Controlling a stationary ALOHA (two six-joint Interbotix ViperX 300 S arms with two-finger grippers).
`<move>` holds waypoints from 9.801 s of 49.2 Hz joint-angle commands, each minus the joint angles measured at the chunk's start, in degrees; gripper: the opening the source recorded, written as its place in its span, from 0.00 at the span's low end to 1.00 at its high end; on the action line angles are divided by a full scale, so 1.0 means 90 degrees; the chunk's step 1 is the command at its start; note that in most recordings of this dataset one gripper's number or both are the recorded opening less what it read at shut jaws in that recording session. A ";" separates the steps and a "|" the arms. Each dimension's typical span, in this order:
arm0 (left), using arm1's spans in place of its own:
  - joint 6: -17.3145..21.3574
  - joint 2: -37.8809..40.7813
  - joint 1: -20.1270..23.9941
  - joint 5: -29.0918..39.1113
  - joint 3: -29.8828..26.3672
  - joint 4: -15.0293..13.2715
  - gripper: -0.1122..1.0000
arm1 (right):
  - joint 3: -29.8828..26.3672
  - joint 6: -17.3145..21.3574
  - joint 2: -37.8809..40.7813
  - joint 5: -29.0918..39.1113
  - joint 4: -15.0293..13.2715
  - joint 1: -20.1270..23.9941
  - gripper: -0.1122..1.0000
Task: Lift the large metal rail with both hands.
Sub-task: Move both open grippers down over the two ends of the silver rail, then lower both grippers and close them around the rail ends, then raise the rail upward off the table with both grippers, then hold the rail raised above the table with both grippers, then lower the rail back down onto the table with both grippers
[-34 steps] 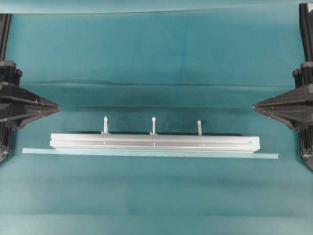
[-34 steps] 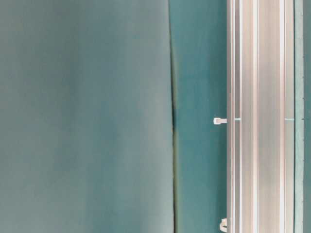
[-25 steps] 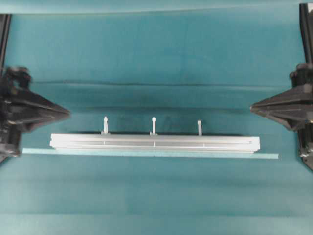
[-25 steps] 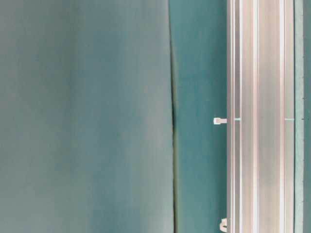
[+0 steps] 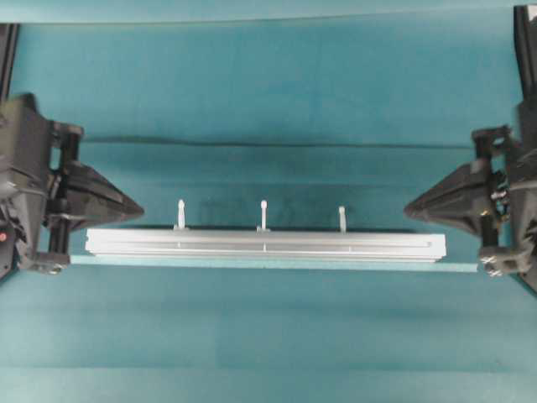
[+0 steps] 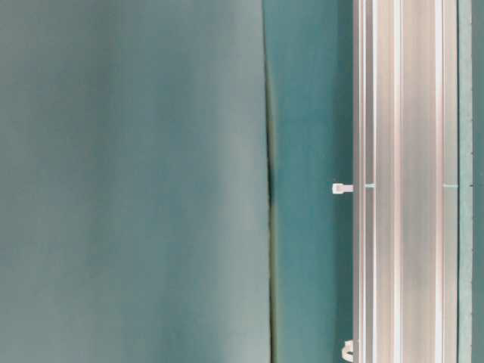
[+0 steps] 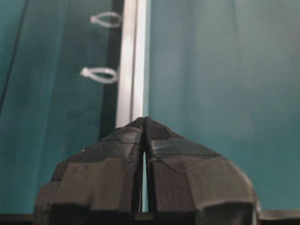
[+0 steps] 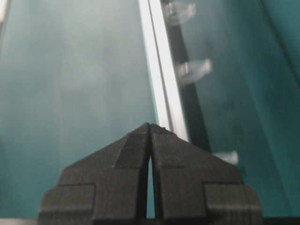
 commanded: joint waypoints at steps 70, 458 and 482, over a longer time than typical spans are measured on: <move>0.0352 0.2441 0.0029 0.2900 -0.1523 0.0059 0.95 | -0.2021 -0.0195 0.3330 0.3037 -0.0527 -0.0156 0.81; 0.0352 0.2256 0.0322 0.4512 -0.3008 0.0059 0.43 | -0.3486 -0.0156 0.2656 0.5820 -0.0361 0.0039 0.44; 0.0342 0.2549 0.0381 0.2988 -0.1699 0.0059 0.43 | -0.2354 -0.0195 0.3076 0.4219 -0.0391 0.0068 0.44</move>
